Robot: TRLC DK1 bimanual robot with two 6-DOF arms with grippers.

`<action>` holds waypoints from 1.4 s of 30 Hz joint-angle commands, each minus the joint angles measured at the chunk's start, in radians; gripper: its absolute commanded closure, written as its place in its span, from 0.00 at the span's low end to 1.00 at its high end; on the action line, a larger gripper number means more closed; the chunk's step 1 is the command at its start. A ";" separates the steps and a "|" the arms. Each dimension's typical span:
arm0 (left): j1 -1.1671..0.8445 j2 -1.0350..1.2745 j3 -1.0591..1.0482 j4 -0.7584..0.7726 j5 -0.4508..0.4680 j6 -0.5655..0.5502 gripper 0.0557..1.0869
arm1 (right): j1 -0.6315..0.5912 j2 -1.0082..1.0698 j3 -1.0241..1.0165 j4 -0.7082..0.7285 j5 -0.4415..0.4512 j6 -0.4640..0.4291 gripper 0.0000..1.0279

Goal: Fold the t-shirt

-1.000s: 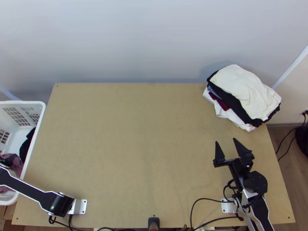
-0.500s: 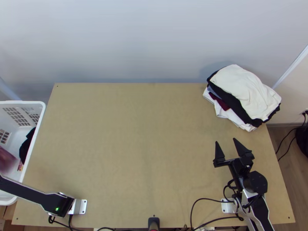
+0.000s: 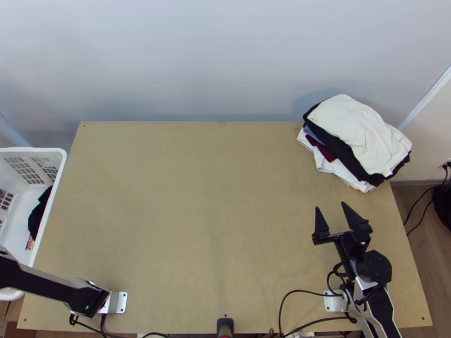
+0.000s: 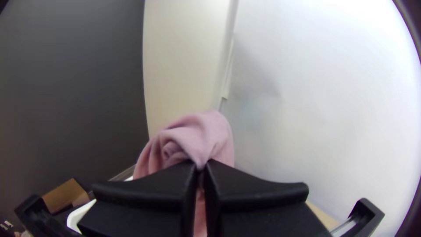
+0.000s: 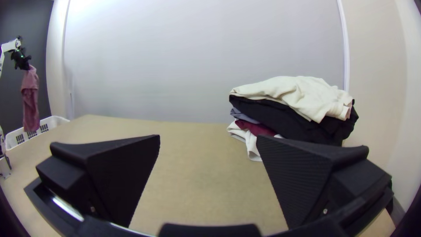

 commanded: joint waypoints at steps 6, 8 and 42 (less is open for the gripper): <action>-0.246 -0.279 -0.182 -0.097 0.025 0.023 0.96 | -0.002 -0.007 -0.008 -0.017 0.001 0.017 0.03; -0.324 -0.354 -0.250 -0.096 0.023 0.020 0.96 | -0.002 -0.007 -0.008 -0.017 0.001 0.017 0.03; -1.936 -0.452 -1.001 0.305 -0.401 -0.488 0.96 | -0.002 -0.007 -0.008 -0.017 0.001 0.017 0.03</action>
